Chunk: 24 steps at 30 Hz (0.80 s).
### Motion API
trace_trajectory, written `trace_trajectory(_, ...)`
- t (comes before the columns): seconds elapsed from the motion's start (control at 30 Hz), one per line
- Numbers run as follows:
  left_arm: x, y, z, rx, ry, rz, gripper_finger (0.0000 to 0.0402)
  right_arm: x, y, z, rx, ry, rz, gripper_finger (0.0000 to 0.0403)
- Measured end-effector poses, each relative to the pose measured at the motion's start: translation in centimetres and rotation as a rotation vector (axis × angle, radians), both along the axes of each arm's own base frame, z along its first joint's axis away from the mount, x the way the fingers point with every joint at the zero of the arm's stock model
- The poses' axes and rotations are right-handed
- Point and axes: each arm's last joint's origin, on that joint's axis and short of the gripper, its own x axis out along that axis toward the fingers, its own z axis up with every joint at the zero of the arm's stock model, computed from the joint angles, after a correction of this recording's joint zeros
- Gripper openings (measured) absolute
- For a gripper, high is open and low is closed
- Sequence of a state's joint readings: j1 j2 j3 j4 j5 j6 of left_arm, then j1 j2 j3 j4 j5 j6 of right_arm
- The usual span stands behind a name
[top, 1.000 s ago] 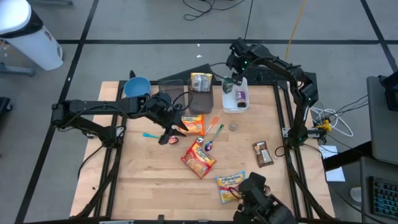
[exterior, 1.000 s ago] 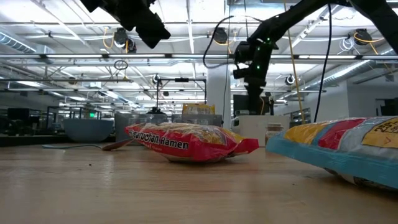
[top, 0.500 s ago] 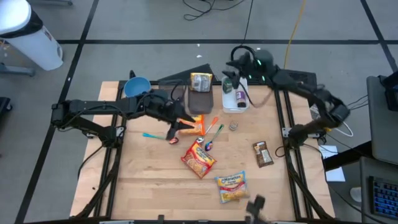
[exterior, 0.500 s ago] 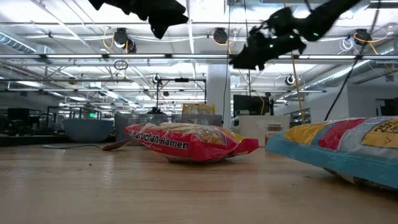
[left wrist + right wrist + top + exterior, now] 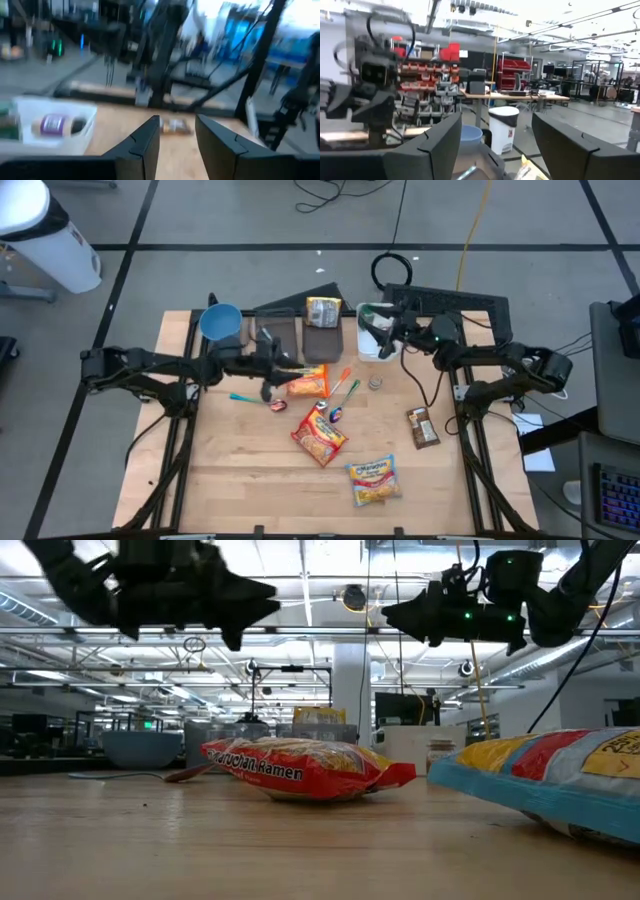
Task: Pick & Place Food Item
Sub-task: Put the purple seasoning bottle into the white bin
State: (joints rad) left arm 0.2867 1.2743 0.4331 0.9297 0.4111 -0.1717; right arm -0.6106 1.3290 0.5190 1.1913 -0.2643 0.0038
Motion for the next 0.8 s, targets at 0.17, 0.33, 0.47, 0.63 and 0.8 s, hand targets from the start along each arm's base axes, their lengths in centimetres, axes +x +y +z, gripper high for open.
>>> trace_trajectory(0.17,-3.0,1.0,-1.4,0.019,-0.088,0.042,0.0131,0.9,-0.9,0.2,0.085,0.088,-0.054,0.0238)
trace_trajectory(0.33,-4.8,2.8,-1.3,-0.015,-0.032,0.049,0.0131,3.1,-2.7,2.9,0.16,0.377,-0.12,0.0238)
trace_trajectory(0.47,-6.3,3.8,-1.0,-0.033,0.017,0.032,0.0131,3.4,-4.2,5.2,0.271,0.562,-0.216,0.0238)
trace_trajectory(0.63,-7.5,4.3,-0.9,0.006,0.062,0.071,0.0131,2.5,-6.1,7.5,0.505,0.688,-0.26,0.0238)
trace_trajectory(0.8,-8.0,4.3,-0.3,0.07,0.031,0.087,0.0131,3.1,-7.1,7.7,0.67,0.876,-0.302,0.0238)
